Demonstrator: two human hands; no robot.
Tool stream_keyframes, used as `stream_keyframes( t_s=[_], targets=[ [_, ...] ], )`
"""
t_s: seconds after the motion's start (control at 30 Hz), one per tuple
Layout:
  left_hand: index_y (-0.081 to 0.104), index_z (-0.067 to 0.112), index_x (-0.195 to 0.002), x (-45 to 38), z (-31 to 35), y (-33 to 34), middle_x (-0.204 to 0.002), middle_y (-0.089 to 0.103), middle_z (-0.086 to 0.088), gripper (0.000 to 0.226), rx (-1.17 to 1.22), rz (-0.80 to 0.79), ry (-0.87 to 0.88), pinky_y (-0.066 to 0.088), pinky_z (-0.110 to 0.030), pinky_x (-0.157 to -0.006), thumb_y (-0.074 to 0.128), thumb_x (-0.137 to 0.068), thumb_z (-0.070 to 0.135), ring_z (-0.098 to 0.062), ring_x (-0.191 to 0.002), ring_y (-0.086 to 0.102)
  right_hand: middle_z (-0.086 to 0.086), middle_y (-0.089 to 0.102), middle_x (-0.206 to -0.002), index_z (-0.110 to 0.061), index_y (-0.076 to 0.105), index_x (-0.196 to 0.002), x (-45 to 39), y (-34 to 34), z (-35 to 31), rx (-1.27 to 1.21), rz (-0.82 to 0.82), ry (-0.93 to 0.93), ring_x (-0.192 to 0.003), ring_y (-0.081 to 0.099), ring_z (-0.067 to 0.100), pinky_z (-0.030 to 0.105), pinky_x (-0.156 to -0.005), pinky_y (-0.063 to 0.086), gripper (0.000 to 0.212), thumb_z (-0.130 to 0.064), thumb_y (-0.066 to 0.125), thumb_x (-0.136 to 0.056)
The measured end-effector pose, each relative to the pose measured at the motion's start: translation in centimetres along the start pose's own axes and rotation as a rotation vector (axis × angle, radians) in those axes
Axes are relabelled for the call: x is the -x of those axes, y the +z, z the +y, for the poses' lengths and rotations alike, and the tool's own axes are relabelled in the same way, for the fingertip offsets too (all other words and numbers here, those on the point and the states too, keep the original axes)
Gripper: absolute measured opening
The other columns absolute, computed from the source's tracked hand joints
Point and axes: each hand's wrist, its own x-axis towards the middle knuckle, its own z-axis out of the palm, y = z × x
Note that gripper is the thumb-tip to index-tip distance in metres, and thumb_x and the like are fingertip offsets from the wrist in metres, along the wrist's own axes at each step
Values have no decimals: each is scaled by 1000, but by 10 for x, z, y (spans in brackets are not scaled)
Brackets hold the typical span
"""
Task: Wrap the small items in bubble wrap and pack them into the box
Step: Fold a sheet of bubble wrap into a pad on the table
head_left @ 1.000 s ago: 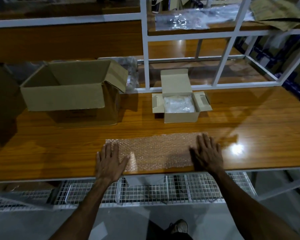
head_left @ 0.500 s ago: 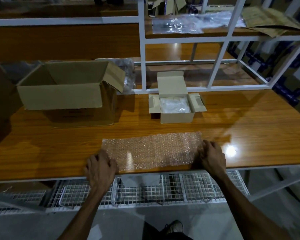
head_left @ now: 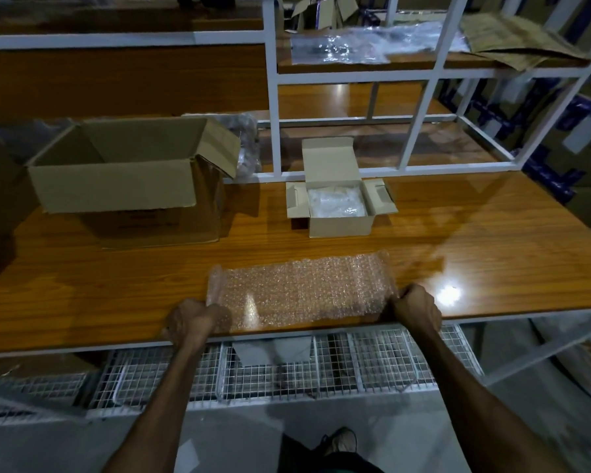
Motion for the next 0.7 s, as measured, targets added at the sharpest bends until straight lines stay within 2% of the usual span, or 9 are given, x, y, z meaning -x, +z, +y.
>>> stream_keyframes(
  t_s=[0.07, 0.13, 0.23, 0.33, 0.43, 0.53, 0.63, 0.7],
  targets=[
    [66, 5, -85, 11, 11, 0, -71, 65, -7, 14, 122, -17, 78, 47, -29, -55, 76, -88, 15, -23, -56, 59, 5, 69, -85, -17, 63, -93, 0, 0, 0, 0, 3, -3, -75, 63, 24, 32, -72, 49, 29, -45, 65, -96],
    [59, 7, -106, 27, 30, 2, -87, 66, -7, 18, 256, -43, 151, 50, -31, -54, 72, -93, 12, -21, -64, 61, 3, 68, -82, -18, 63, -90, 0, 0, 0, -12, 8, -4, -72, 63, 22, 31, -70, 51, 30, -48, 63, -97],
    [52, 12, -113, 50, 63, 12, -103, 64, -9, 26, 390, -82, 280, 52, -31, -53, 69, -94, 6, -17, -71, 62, 2, 67, -81, -20, 61, -90, -2, 0, 2, -33, -6, -9, -72, 63, 22, 33, -72, 52, 27, -47, 62, -96],
    [49, 14, -118, 63, 95, 40, -114, 62, -8, 39, 421, -120, 408, 52, -19, -49, 69, -90, -4, -11, -75, 65, 2, 67, -83, -21, 60, -92, -2, -1, 3, -41, -26, -10, -74, 64, 22, 35, -75, 55, 25, -46, 63, -95],
    [49, 25, -122, 77, 121, 71, -121, 59, -2, 45, 363, -153, 546, 57, -22, -51, 71, -91, 1, -12, -83, 67, 1, 66, -85, -20, 62, -96, -2, 0, 3, -41, -33, -11, -76, 63, 22, 32, -73, 48, 29, -49, 64, -95],
    [46, 28, -132, 101, 138, 99, -115, 55, 10, 51, 255, -271, 664, 62, -30, -58, 70, -92, 7, -8, -83, 63, 1, 67, -88, -21, 62, -99, -1, -2, 2, -32, -39, -15, -79, 64, 23, 35, -77, 52, 31, -51, 66, -94],
    [39, 31, -144, 116, 141, 122, -126, 61, 1, 69, 36, -535, 823, 63, -40, -77, 76, -87, 39, -19, -100, 65, 3, 67, -91, -20, 62, -99, -1, -6, 1, -35, -48, -15, -83, 64, 25, 32, -74, 46, 29, -47, 70, -93],
    [45, 28, -146, 119, 134, 131, -125, 67, -2, 66, -82, -578, 889, 60, -45, -87, 70, -89, 51, -19, -104, 64, 3, 68, -90, -19, 64, -99, 0, -7, 1, -55, -49, -16, -82, 64, 24, 33, -73, 46, 26, -43, 72, -92]
  ],
)
